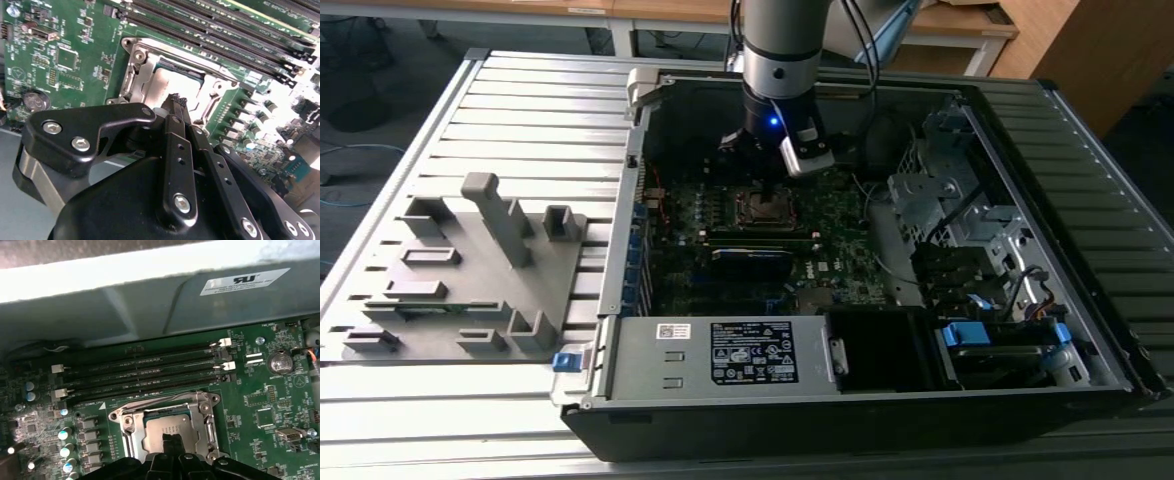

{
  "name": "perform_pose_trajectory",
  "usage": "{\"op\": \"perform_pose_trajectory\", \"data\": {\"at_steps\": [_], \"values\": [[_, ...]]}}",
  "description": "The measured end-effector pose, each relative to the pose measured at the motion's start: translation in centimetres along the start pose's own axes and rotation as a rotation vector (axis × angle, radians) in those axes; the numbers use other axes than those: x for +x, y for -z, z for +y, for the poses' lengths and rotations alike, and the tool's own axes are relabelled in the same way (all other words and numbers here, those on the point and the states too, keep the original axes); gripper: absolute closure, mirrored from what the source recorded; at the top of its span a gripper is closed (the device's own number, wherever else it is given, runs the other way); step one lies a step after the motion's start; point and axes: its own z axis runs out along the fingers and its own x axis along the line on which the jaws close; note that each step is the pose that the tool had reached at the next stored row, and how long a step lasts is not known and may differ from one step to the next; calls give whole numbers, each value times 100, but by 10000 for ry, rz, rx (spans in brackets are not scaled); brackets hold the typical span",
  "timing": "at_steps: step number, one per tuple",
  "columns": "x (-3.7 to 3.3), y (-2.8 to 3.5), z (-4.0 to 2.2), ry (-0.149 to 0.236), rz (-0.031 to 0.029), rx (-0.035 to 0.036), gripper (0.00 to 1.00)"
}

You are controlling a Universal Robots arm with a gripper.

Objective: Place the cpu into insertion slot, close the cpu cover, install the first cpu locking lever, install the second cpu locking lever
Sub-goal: 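Install the first cpu locking lever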

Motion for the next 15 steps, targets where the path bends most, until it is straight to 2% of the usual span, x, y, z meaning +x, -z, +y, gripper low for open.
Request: {"op": "perform_pose_trajectory", "data": {"at_steps": [15], "values": [[0, -1, 0, 120, 24, -6, 89]]}}
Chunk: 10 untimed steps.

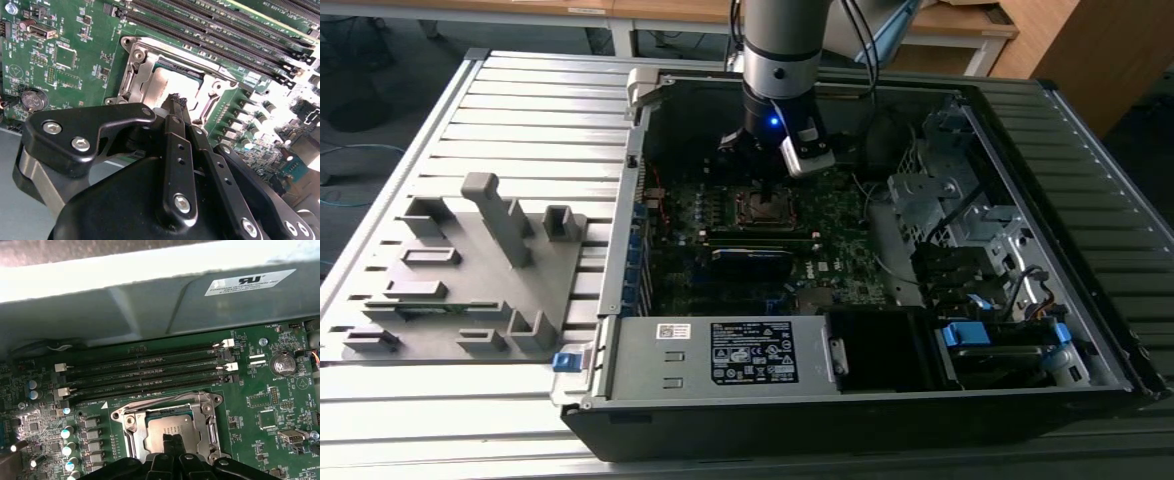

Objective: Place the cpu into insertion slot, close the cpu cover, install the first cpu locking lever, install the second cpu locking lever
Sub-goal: 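Install the first cpu locking lever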

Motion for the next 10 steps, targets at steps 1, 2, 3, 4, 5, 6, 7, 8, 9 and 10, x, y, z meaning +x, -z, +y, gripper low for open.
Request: {"op": "perform_pose_trajectory", "data": {"at_steps": [1, 2, 3, 4, 5, 6, 7, 8, 9, 10], "values": [[0, 4, -1, 0, 1, 2, 89], [0, 11, 0, 0, 1, 1, 89], [-1, 16, 0, 0, 0, -1, 89], [-1, 22, 0, 0, 1, -1, 89], [-1, 26, 1, 0, 1, -3, 89], [-1, 25, 1, 0, 1, -8, 89], [-1, 25, 1, -1, 1, -11, 89], [-1, 26, -1, 0, 2, -10, 89], [-2, 27, -5, 1, 3, -12, 89], [-3, 27, -10, 1, 3, -15, 89]]}}
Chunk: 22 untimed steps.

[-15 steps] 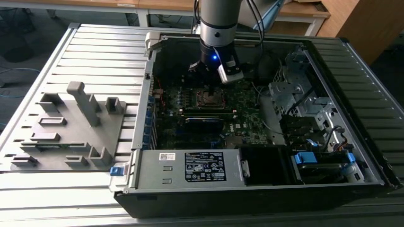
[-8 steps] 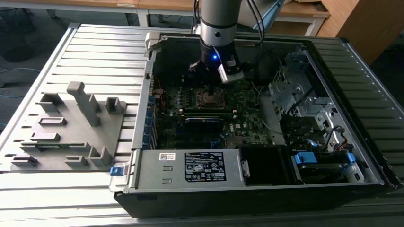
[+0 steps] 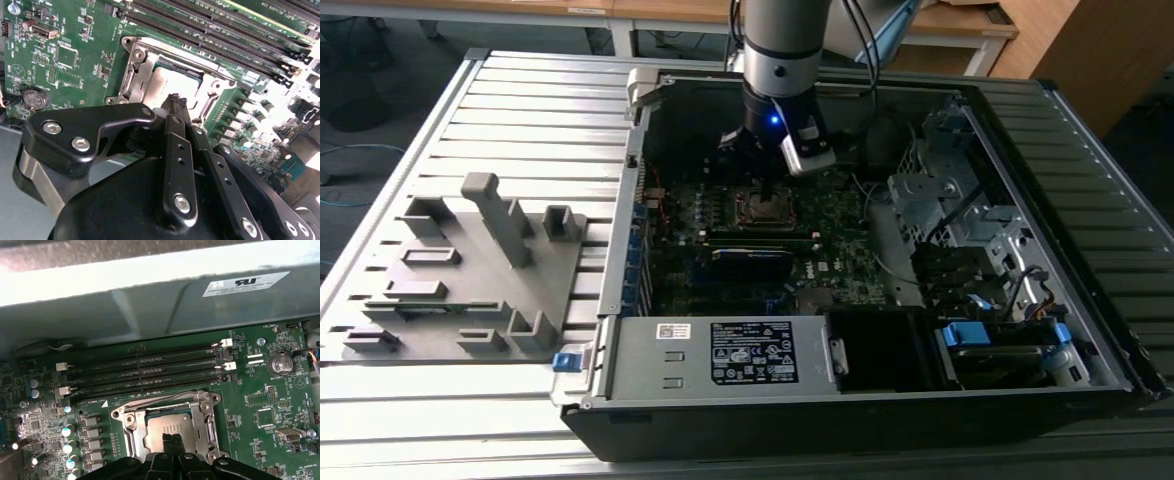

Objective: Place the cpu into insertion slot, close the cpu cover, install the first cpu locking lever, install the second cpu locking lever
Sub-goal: 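Install the first cpu locking lever, then install the second cpu locking lever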

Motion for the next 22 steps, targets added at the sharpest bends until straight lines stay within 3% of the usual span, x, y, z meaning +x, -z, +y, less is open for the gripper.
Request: {"op": "perform_pose_trajectory", "data": {"at_steps": [4, 6, 11, 22], "values": [[0, -1, -4, -3, 1, -4, 89], [-1, 0, -6, -4, 16, -97, 89], [-1, 0, -5, -8, 27, -161, 89], [0, 4, -6, -9, 33, -189, 89]]}}
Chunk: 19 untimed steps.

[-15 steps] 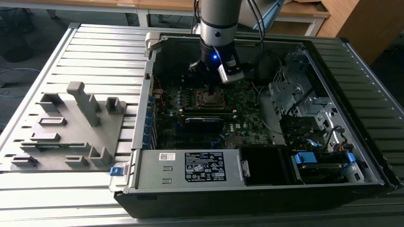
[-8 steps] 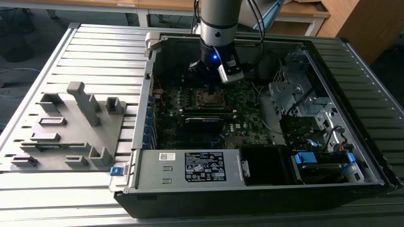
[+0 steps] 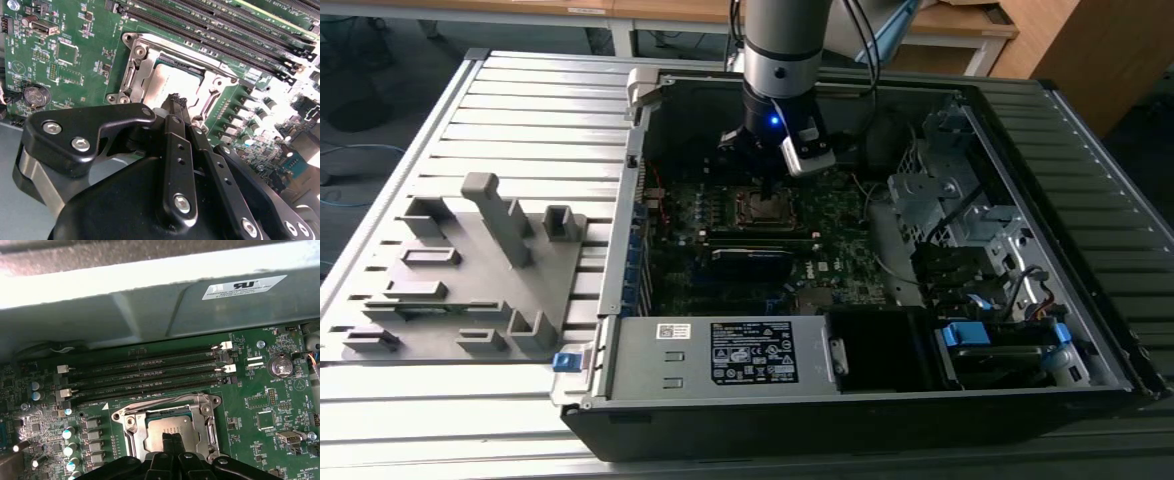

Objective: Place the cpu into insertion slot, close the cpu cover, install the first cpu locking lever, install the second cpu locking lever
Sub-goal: 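Install the second cpu locking lever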

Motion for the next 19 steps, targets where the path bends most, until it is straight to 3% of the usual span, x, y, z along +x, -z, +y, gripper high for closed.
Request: {"op": "perform_pose_trajectory", "data": {"at_steps": [19], "values": [[-5, 153, 7, 0, -2, -4, 89]]}}
